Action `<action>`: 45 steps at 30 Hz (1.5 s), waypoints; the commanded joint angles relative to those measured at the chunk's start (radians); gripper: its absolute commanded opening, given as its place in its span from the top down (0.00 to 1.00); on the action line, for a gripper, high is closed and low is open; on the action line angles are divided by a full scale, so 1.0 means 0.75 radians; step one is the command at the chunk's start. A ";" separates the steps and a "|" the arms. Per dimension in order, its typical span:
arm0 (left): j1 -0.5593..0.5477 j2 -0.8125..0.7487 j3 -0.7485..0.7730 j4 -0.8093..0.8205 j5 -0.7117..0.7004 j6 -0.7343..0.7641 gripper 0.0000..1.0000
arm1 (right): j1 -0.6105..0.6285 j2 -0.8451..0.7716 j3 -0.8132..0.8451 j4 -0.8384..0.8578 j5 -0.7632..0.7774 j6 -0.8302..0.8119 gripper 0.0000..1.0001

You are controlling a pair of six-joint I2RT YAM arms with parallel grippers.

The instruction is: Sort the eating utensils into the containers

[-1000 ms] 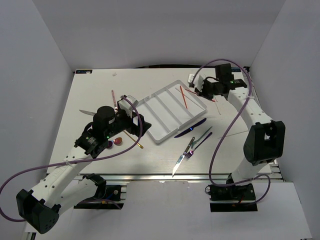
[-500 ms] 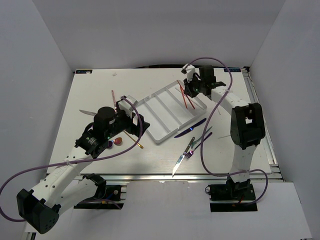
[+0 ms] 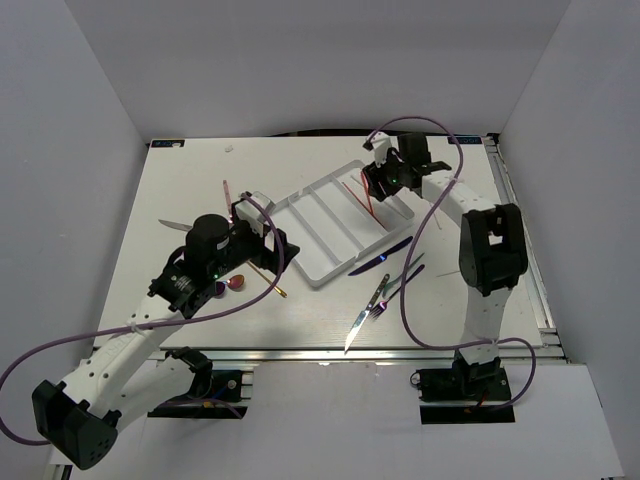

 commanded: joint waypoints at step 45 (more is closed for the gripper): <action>0.003 -0.097 -0.007 0.034 0.051 -0.017 0.02 | -0.532 -0.215 -0.659 -0.676 0.268 -1.651 0.72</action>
